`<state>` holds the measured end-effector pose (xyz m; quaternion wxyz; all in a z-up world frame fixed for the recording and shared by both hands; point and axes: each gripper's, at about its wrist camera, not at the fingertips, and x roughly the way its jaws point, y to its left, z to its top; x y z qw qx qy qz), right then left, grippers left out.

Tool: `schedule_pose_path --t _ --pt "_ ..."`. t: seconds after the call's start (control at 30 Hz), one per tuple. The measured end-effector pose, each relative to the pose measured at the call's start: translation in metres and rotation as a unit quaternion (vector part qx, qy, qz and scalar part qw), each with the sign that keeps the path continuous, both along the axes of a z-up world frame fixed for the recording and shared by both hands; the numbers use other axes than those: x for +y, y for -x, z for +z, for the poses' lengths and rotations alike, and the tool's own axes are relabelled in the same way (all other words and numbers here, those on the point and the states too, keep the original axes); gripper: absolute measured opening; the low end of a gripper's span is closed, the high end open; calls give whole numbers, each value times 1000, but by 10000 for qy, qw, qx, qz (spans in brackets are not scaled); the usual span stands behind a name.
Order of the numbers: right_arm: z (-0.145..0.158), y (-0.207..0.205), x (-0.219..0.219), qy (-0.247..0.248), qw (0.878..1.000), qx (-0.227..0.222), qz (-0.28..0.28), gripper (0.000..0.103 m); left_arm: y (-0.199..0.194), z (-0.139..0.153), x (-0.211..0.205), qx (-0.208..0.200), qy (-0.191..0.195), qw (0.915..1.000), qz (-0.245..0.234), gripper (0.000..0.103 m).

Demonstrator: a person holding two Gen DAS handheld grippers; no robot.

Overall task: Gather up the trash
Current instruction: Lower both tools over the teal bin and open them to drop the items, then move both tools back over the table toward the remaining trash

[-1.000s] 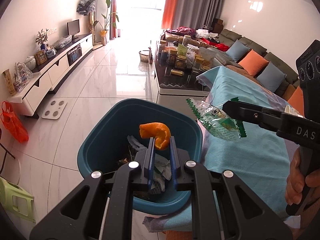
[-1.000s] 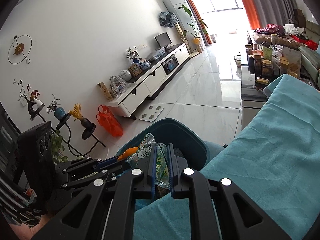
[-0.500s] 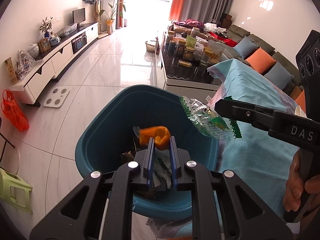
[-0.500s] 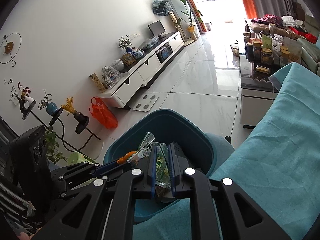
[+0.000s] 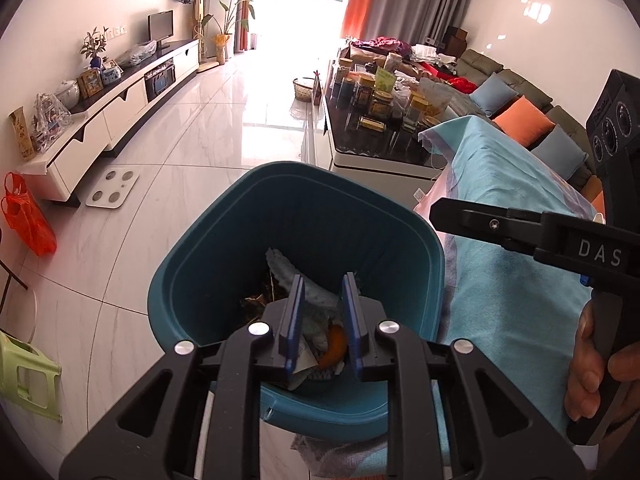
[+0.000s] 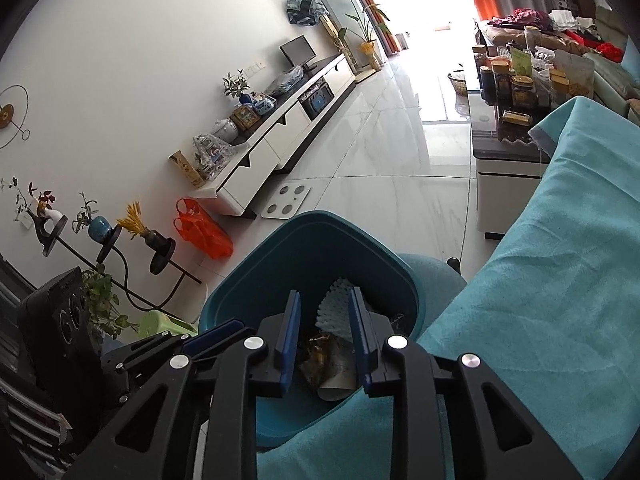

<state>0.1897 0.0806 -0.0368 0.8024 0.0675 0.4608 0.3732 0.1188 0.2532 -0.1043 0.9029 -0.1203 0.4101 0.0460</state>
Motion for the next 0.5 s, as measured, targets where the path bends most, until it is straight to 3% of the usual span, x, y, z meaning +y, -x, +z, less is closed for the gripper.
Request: schedule_pose_path --t 0.27,0.5 --pt "8 9 -30 -103 9998 -138 -122 25 14 20 -14 -383 -94 9992 -89 51" --pt "36 39 -86 -198 9964 -753 -323 35 30 45 -52 -855 -117 9948 -533 67"
